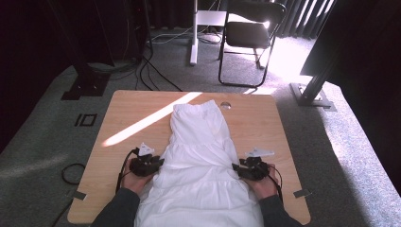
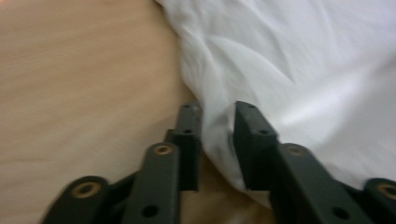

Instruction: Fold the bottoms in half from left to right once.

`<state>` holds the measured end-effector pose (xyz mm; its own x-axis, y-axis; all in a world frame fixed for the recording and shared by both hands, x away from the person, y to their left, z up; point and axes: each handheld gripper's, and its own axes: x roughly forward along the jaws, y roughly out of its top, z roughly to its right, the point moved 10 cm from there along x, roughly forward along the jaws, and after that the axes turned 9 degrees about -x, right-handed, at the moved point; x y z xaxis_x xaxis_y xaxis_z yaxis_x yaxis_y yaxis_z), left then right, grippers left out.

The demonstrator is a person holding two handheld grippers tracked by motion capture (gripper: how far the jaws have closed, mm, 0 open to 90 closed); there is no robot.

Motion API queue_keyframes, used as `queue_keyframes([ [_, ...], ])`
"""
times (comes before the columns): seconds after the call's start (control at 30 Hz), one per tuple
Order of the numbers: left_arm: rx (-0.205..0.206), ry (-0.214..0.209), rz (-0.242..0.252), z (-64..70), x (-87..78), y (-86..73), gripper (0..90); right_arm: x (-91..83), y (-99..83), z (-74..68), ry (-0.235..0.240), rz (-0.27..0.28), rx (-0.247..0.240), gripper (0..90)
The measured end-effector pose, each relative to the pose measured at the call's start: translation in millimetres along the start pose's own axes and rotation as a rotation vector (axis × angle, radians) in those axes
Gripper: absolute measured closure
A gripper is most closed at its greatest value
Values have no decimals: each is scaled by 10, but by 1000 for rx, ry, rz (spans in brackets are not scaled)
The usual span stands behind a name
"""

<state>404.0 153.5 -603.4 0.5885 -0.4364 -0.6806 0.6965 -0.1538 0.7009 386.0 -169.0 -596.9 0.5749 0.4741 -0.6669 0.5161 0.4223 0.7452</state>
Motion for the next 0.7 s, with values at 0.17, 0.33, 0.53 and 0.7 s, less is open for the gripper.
queue_keyframes([
  [0.17,-60,-18,23,-57,96,284,600,157,501,190,50,86,-12,519],
  [0.33,-19,-10,-12,45,306,354,527,657,754,241,139,38,42,416],
  [0.53,1,3,-11,94,411,403,459,998,788,127,182,-2,40,476],
  [0.7,76,8,-19,179,435,366,405,699,979,65,126,87,-106,868],
])
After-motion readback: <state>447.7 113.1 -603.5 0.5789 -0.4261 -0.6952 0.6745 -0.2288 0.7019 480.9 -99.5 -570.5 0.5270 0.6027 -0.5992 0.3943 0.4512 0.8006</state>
